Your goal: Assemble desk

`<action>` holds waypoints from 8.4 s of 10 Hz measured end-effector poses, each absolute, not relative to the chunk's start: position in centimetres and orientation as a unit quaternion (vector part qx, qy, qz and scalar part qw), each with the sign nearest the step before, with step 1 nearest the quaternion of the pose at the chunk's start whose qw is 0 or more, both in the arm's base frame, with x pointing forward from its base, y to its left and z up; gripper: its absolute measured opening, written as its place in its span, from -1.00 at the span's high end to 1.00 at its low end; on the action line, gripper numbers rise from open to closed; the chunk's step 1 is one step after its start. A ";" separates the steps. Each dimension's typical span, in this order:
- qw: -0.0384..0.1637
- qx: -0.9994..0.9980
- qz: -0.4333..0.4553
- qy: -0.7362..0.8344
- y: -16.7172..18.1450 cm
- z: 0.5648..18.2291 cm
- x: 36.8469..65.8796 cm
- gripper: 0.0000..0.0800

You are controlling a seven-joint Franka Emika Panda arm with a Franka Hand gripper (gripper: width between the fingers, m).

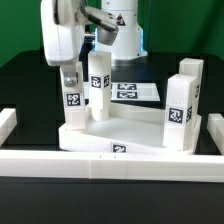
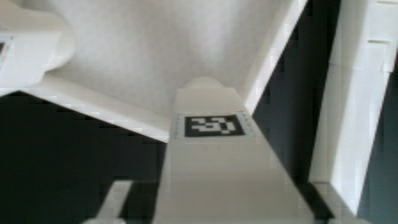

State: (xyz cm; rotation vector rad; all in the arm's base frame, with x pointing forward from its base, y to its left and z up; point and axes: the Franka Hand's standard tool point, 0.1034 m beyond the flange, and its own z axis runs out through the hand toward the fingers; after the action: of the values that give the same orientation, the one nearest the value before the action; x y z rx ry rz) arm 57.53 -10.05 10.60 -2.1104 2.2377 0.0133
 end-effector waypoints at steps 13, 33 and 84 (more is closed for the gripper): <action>0.006 -0.874 0.007 0.485 -9.5 10.7 57.5 -0.62; -0.009 -1.000 0.003 0.021 -10.3 10.5 57.4 0.28; -0.018 -0.999 0.005 0.036 -9.8 10.1 57.7 -0.26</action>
Offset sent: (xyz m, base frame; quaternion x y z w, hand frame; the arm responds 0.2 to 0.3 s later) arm 0.0000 0.0000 0.0000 0.0000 0.0000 -0.0650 0.9979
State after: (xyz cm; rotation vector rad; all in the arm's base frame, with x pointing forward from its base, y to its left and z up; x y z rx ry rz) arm 57.73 -9.77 10.12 -3.1760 0.1135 0.0146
